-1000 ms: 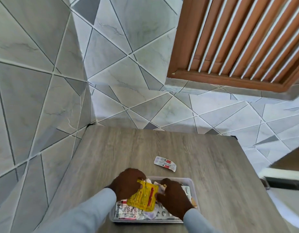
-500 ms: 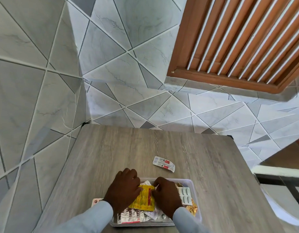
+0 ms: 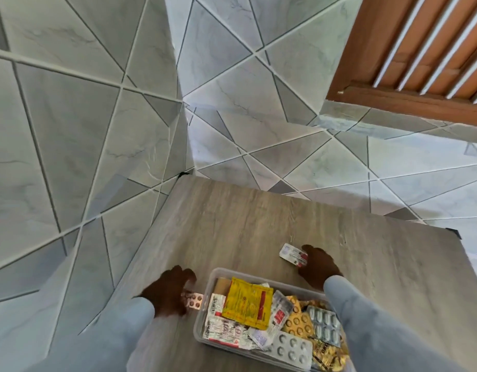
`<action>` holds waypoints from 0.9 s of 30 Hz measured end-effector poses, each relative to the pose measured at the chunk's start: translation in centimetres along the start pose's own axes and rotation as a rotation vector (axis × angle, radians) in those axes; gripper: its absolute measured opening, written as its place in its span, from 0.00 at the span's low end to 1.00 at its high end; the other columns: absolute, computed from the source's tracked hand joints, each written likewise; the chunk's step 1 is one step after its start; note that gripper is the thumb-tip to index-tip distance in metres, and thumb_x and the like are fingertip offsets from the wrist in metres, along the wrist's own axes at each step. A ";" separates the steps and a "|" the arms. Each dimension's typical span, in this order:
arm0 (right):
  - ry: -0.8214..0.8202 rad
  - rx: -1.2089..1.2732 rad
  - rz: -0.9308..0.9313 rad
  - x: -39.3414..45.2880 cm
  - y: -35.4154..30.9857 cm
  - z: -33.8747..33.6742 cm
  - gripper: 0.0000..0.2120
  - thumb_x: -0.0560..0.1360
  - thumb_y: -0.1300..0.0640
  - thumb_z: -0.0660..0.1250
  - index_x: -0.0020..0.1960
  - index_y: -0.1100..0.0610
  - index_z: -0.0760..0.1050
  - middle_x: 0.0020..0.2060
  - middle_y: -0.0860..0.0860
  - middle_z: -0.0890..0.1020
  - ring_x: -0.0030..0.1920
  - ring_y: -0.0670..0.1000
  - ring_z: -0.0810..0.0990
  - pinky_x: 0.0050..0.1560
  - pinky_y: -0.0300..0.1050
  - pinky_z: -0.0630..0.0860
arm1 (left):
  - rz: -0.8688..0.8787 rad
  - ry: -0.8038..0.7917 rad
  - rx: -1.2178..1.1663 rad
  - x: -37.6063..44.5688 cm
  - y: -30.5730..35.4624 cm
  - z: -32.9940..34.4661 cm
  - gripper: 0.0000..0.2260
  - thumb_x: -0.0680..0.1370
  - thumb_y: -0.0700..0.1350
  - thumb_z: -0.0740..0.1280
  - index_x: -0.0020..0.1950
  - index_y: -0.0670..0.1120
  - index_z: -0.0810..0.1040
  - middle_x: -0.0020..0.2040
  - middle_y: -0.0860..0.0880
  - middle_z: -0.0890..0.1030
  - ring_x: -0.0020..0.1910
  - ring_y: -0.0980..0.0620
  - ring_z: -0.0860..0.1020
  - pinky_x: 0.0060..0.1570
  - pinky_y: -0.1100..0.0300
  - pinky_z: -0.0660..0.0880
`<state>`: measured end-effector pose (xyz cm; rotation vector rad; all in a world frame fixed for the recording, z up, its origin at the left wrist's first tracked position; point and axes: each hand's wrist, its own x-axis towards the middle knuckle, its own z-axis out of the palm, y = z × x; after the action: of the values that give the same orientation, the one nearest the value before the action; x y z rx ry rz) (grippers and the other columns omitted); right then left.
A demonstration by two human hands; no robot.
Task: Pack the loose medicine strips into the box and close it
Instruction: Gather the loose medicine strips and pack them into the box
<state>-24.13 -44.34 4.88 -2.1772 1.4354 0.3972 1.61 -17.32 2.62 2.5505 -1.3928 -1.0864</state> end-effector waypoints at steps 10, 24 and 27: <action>0.120 -0.074 -0.010 -0.4 -1.4 0.3 0.26 0.70 0.48 0.70 0.65 0.53 0.67 0.60 0.55 0.75 0.61 0.59 0.73 0.60 0.56 0.71 | -0.128 0.059 0.021 -0.1 0.2 -0.1 0.15 0.62 0.51 0.74 0.38 0.56 0.69 0.51 0.49 0.75 0.52 0.45 0.74 0.52 0.50 0.74; 0.545 0.230 -0.026 -14.5 1.6 2.4 0.13 0.78 0.58 0.61 0.61 0.52 0.73 0.55 0.50 0.78 0.52 0.54 0.79 0.50 0.50 0.77 | 0.396 0.137 -0.593 -2.9 12.2 -2.3 0.14 0.65 0.39 0.74 0.45 0.51 0.75 0.40 0.49 0.82 0.35 0.55 0.80 0.34 0.56 0.79; 0.502 -0.013 0.011 -16.8 2.0 5.0 0.19 0.72 0.57 0.65 0.63 0.54 0.73 0.57 0.53 0.78 0.54 0.57 0.79 0.44 0.51 0.79 | 0.503 0.093 -0.523 -3.4 16.5 0.8 0.08 0.64 0.43 0.70 0.41 0.50 0.75 0.43 0.50 0.82 0.42 0.52 0.81 0.42 0.52 0.79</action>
<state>-32.58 -29.35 8.55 -2.3851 1.6979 -0.1551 -12.08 -24.36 9.64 1.7432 -1.3853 -1.0425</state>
